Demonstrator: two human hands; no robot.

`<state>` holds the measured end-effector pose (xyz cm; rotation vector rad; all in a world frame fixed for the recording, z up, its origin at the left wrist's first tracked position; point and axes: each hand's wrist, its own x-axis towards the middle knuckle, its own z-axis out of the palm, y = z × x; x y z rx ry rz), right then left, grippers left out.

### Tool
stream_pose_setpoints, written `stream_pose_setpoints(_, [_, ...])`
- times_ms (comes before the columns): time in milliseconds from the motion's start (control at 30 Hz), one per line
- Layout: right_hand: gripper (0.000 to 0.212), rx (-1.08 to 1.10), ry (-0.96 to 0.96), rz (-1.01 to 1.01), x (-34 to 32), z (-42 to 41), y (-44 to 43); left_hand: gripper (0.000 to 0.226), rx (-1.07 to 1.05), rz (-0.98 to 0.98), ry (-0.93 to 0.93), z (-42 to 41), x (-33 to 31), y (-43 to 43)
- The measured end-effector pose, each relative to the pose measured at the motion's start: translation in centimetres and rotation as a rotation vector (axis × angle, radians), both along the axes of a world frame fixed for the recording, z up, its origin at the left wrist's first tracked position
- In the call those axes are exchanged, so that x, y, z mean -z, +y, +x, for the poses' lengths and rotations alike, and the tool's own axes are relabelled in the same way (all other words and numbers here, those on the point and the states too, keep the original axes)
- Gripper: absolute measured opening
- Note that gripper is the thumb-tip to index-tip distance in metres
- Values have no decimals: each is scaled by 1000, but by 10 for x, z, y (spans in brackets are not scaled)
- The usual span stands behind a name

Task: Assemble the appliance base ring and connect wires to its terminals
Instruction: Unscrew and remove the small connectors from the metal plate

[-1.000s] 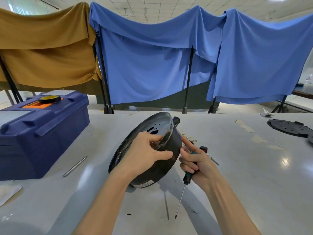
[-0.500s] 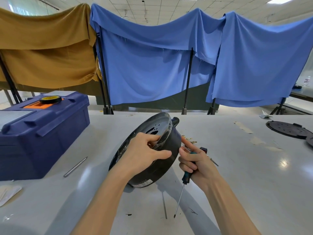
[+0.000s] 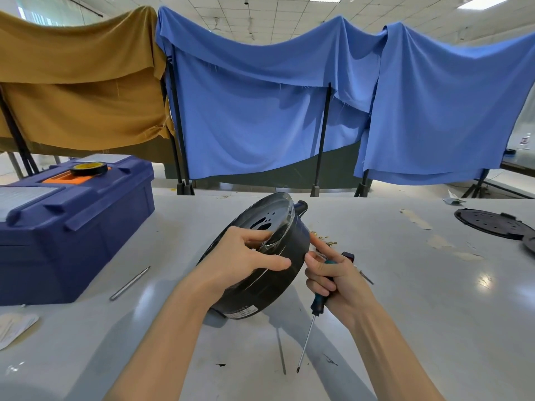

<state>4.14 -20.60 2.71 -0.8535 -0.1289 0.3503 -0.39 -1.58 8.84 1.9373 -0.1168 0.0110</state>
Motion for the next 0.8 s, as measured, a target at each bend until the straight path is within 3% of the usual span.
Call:
stream_pose_setpoints(333, [52, -35, -175, -178, -11, 5, -3, 29, 10, -97, 60, -2, -14, 16])
stream_pose_setpoints(600, [54, -1, -188, -305, -10, 9, -12, 23, 1, -77, 73, 0, -16, 6])
stream_pose_setpoints(800, [55, 32, -162, -229, -5, 6, -7, 20, 25, -85, 82, 0, -19, 2])
